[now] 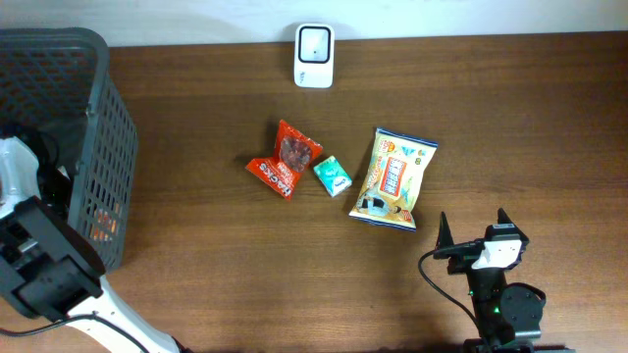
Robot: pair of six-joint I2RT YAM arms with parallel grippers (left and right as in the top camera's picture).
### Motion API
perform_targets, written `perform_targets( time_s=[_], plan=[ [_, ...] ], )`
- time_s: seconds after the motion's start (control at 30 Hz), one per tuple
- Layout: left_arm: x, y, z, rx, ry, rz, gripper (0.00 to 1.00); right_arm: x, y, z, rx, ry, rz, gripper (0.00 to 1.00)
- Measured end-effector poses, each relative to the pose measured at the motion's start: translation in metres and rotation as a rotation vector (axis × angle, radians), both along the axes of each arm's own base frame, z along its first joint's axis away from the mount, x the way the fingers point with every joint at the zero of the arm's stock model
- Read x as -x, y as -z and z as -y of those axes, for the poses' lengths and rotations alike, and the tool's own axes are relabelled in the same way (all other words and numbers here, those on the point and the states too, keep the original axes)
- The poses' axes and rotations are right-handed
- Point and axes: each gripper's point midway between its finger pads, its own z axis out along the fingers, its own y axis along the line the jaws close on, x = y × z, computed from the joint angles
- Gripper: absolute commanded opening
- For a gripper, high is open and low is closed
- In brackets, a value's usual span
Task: Scan the item barcode
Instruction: 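Grasp the small orange tissue pack from the basket and place it on the table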
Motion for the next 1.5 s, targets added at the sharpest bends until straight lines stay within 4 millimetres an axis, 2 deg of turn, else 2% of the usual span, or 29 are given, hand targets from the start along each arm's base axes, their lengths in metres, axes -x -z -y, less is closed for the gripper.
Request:
perform_targets(
  time_s=[0.03,0.07,0.13,0.17,0.27,0.33,0.4,0.47,0.5,0.53,0.57,0.6,0.63,0.67,0.77,0.8,0.87,0.93,0.97,1.0,1.07,1.1,1.2,1.27,1.3,1.37,1.43,1.47,1.5],
  plan=[
    [-0.002,0.005,0.0,0.003,-0.002,0.014,0.83,0.0,0.0,0.0,0.001,0.0,0.0,0.98],
    [-0.005,0.011,0.0,0.01,0.0,0.04,0.37,0.0,0.0,0.0,0.0,0.0,0.0,0.98],
    [-0.009,0.013,0.001,0.015,0.001,0.084,0.0,0.0,0.0,0.0,0.0,0.0,0.0,0.99],
    [-0.017,0.014,0.007,0.033,0.004,0.115,0.0,0.0,0.0,0.0,0.0,0.0,0.0,0.99],
    [-0.019,0.01,0.008,0.028,0.012,0.118,0.0,0.0,0.0,0.0,0.0,0.0,0.0,0.99],
    [-0.018,-0.003,0.006,0.048,0.009,0.082,0.0,0.0,0.0,0.0,0.0,0.0,0.0,0.98],
    [-0.041,-0.053,-0.014,-0.005,-0.002,0.15,0.0,0.0,0.0,0.0,0.0,0.0,0.0,0.98],
    [-0.079,-0.167,-0.048,-0.207,-0.046,0.429,0.0,0.0,0.0,0.0,0.0,0.0,0.001,0.98],
    [-0.087,-0.234,-0.054,-0.32,-0.081,0.608,0.0,0.0,0.0,0.0,0.0,0.0,0.0,0.99],
    [-0.084,-0.277,-0.049,-0.368,-0.107,0.721,0.0,0.0,0.0,0.0,0.0,0.0,0.0,0.98],
    [-0.081,-0.318,-0.038,-0.389,-0.109,0.856,0.0,0.0,0.0,0.0,0.0,0.0,0.0,0.99],
    [-0.082,-0.345,-0.024,-0.372,-0.091,0.966,0.0,0.0,0.0,0.0,0.0,0.0,0.0,0.98],
    [-0.083,-0.373,0.002,-0.301,-0.044,1.093,0.0,0.0,0.0,0.0,0.001,0.0,0.0,0.99],
    [-0.087,-0.391,0.038,-0.174,0.03,1.19,0.0,0.0,0.0,0.0,0.0,0.0,0.0,0.98],
    [-0.103,-0.406,0.132,0.152,0.23,1.282,0.0,0.0,0.0,0.0,0.001,0.0,0.0,0.99],
    [-0.108,-0.406,0.172,0.258,0.312,1.275,0.0,0.0,0.0,0.0,0.0,0.0,0.0,0.99],
    [-0.115,-0.394,0.227,0.375,0.412,1.217,0.0,0.0,0.0,0.0,0.0,0.0,0.0,0.98],
    [-0.121,-0.36,0.292,0.427,0.52,1.072,0.0,0.0,0.0,0.0,0.0,0.0,0.0,0.99],
    [-0.121,-0.328,0.325,0.414,0.576,0.951,0.0,0.0,0.0,0.0,0.001,0.0,0.0,0.99],
    [-0.122,-0.304,0.345,0.394,0.617,0.873,0.0,0.0,0.0,0.0,0.001,0.0,0.0,0.99],
    [-0.12,-0.234,0.402,0.369,0.733,0.684,0.0,0.0,0.0,0.0,0.0,0.0,0.0,0.99],
    [-0.123,-0.209,0.423,0.37,0.76,0.651,0.0,0.0,0.0,0.0,0.0,0.0,0.0,0.99],
    [-0.11,-0.104,0.492,0.382,0.776,0.506,0.0,0.0,0.0,0.0,0.0,0.0,0.0,0.99],
    [-0.104,-0.06,0.532,0.404,0.775,0.518,0.0,0.0,0.0,0.0,0.0,0.0,0.0,0.99],
    [-0.1,-0.049,0.546,0.41,0.781,0.529,0.0,0.0,0.0,0.0,0.0,0.0,0.0,0.99],
    [-0.109,-0.042,0.557,0.348,0.792,0.597,0.05,0.0,0.0,0.0,0.0,0.0,0.0,0.98],
    [-0.123,-0.043,0.554,0.241,0.786,0.665,0.05,0.0,0.0,0.0,0.0,0.0,0.0,0.99],
    [-0.129,-0.044,0.551,0.211,0.78,0.684,0.16,0.0,0.0,0.0,0.0,0.0,0.0,0.99],
    [-0.137,-0.045,0.545,0.151,0.771,0.711,0.19,0.0,0.0,0.0,0.0,0.0,0.0,0.98]
  ],
)
